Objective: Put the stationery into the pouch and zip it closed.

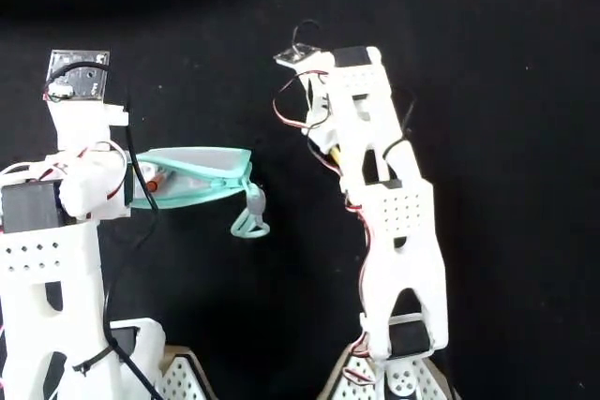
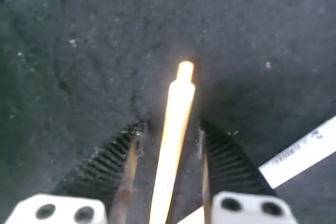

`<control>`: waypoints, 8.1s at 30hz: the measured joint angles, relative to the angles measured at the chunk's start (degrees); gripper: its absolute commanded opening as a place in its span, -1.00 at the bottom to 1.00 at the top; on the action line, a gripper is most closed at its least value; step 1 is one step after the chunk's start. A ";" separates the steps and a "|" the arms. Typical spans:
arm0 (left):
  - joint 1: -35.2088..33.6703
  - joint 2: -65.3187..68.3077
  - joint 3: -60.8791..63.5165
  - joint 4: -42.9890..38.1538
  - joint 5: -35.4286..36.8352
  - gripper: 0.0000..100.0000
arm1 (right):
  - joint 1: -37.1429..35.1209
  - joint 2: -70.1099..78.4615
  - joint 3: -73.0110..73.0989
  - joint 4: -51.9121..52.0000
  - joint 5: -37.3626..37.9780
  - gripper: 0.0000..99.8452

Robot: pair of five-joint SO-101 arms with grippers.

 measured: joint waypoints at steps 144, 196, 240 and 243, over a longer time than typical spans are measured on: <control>0.00 0.00 0.18 0.00 0.00 -0.94 | -3.16 -124.40 96.09 -43.87 -14.51 -0.59; 0.00 0.00 0.18 0.00 0.00 -0.94 | 9.05 19.52 -39.21 7.74 2.29 -0.83; 0.00 0.00 0.18 0.00 0.00 -0.94 | 6.42 -28.57 -11.25 8.35 -9.67 -0.98; 0.00 0.00 0.18 0.00 0.00 -0.94 | 1.32 -42.20 -0.35 8.35 -9.67 -0.98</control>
